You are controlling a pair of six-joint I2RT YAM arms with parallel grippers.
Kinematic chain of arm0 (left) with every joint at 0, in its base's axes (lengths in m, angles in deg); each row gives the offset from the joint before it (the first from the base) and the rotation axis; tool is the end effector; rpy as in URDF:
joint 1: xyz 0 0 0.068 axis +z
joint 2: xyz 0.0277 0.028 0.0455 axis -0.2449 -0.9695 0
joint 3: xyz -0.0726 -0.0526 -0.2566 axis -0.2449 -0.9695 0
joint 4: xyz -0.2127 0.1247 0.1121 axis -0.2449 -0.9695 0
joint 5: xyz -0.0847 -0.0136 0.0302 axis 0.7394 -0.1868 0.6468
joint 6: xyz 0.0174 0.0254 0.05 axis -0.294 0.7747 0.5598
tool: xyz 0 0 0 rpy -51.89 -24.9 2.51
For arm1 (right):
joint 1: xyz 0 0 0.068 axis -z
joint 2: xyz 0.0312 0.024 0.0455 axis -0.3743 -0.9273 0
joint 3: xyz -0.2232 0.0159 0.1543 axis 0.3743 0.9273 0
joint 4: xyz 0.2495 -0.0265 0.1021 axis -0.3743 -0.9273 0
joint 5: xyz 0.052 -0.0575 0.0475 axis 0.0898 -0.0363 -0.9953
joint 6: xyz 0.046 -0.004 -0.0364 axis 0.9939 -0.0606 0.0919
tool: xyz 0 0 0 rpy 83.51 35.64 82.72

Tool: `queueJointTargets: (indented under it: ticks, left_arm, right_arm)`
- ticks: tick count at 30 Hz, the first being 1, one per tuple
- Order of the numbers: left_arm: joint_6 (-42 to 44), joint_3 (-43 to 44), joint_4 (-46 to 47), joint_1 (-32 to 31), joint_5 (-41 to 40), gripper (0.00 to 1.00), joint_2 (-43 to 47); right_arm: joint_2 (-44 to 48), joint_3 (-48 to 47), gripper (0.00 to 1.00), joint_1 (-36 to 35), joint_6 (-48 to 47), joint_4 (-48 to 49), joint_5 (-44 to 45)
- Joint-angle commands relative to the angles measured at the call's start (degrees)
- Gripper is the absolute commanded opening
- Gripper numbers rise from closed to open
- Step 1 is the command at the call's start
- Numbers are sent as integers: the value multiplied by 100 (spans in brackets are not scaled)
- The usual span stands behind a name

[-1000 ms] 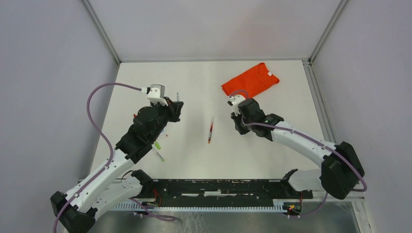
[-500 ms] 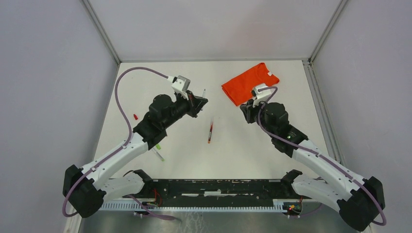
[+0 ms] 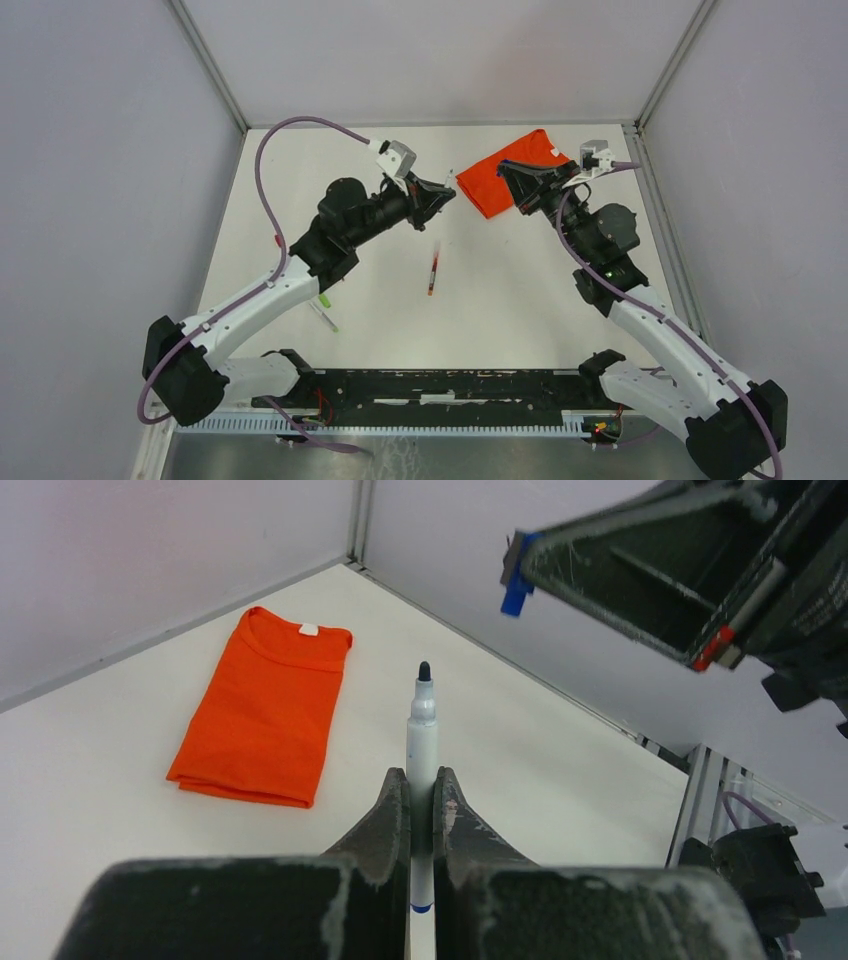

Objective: Insert the pens into the pen caps
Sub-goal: Insert the pen cap onto the pen.

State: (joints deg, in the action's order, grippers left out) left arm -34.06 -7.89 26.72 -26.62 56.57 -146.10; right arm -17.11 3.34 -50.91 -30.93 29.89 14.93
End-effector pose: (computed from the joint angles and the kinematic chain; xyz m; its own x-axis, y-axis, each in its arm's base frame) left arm 0.2218 -0.2048 0.3678 -0.1482 -0.1669 -0.9748 0.8022 0.5561 -0.2171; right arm 0.2054 0.1166 0.3652 -0.0207 0.4708 -0.8820 -0.5798 0.7130 0.3942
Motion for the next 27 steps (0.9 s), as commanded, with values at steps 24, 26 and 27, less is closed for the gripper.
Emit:
queueJointTargets:
  ticks: [24, 26, 27]
  left_arm:
    - [412, -395, 321, -741, -76, 2, 313]
    - [412, -395, 315, -732, -96, 2, 316]
    - [412, -395, 318, -738, -97, 2, 316]
  right_arm:
    - [-831, 491, 0, 470, 1723, 3923, -2719]
    - [-837, 541, 0, 475, 1748, 3946, -2728]
    - [-844, 545, 0, 471, 1765, 3938, -2743]
